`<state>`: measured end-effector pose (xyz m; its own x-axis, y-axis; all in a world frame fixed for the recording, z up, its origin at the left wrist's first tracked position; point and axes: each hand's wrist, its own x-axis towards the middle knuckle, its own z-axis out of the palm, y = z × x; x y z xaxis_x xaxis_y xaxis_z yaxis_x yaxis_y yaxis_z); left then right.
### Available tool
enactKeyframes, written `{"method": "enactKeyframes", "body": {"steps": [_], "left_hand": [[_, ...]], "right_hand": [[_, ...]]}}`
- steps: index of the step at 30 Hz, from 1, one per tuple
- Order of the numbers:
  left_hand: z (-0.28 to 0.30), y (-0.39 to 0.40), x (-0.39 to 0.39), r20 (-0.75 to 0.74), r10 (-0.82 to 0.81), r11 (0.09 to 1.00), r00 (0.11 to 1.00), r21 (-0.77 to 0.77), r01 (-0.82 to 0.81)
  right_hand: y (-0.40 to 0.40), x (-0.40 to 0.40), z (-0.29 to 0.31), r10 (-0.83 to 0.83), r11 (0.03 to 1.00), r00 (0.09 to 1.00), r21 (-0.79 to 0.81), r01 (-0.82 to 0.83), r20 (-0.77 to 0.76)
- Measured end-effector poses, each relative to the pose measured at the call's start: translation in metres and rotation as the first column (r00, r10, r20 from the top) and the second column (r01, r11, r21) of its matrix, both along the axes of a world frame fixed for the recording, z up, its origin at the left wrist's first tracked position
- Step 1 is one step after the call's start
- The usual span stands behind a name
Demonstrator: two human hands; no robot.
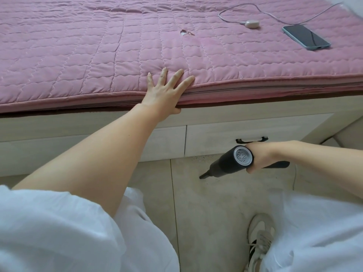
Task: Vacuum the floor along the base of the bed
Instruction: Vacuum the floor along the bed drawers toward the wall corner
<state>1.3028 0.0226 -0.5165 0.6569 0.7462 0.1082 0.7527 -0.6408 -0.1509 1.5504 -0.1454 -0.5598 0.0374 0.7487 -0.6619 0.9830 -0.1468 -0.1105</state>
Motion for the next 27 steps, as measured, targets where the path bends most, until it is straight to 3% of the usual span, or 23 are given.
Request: {"method": "enactKeyframes", "body": {"steps": [13,21,27], "left_hand": [[-0.001,0.001,0.0,0.01,0.0,1.0,1.0,-0.006,0.0],[0.001,0.001,0.006,0.072,0.014,1.0,0.997,0.007,-0.015],[-0.002,0.003,0.02,0.112,-0.062,0.995,0.992,0.079,0.054]], "right_hand": [[-0.009,0.005,0.001,0.042,0.993,0.999,-0.11,-0.043,-0.005],[-0.012,0.013,-0.003,0.031,0.994,0.998,-0.099,-0.036,-0.05],[0.002,0.033,-0.009,0.014,0.998,0.996,-0.066,-0.019,-0.086]]}}
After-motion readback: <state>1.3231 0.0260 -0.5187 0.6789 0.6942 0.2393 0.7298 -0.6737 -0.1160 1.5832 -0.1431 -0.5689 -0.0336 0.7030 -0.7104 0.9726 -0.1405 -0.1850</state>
